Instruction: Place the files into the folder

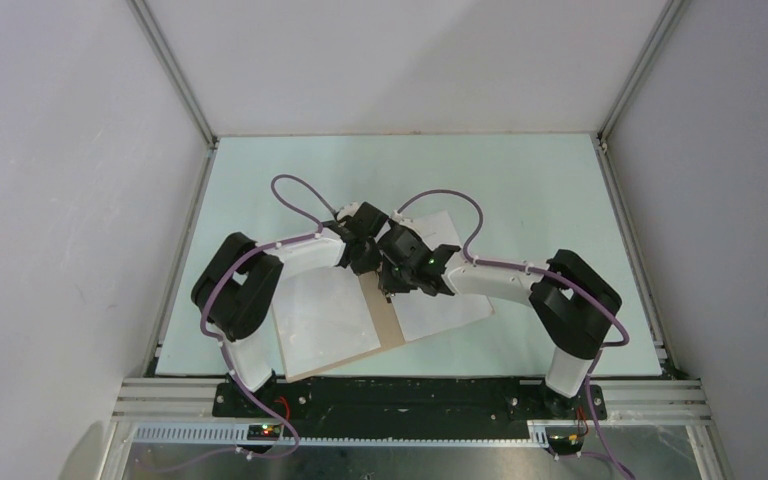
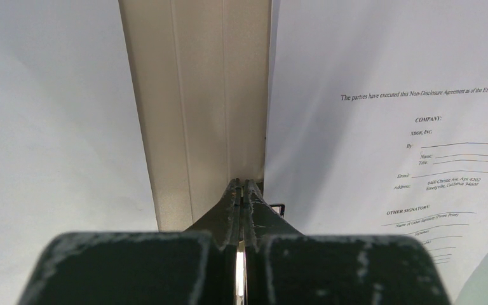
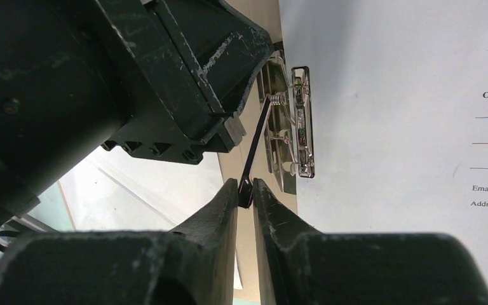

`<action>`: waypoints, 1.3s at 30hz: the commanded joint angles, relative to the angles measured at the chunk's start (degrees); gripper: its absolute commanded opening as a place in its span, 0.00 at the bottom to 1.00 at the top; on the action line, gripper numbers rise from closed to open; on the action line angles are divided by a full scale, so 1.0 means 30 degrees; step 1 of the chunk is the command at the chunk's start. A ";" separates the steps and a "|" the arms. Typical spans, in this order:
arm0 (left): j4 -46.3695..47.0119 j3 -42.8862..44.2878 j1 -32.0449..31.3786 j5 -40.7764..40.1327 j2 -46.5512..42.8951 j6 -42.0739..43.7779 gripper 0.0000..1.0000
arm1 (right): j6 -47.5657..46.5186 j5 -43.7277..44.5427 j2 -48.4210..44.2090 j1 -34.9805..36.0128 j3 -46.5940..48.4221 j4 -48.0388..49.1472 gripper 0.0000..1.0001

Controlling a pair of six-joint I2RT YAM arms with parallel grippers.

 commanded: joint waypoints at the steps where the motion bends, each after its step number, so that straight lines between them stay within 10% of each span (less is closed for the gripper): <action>1: -0.0839 -0.0786 -0.0311 0.0347 0.1066 -0.0519 0.00 | -0.0655 -0.0114 0.0510 0.0609 0.0119 -0.1437 0.19; 39: -0.0835 -0.0962 0.0136 0.0591 0.2283 0.0072 0.00 | -0.1638 0.3562 0.1303 0.1265 -0.2291 -0.3407 0.15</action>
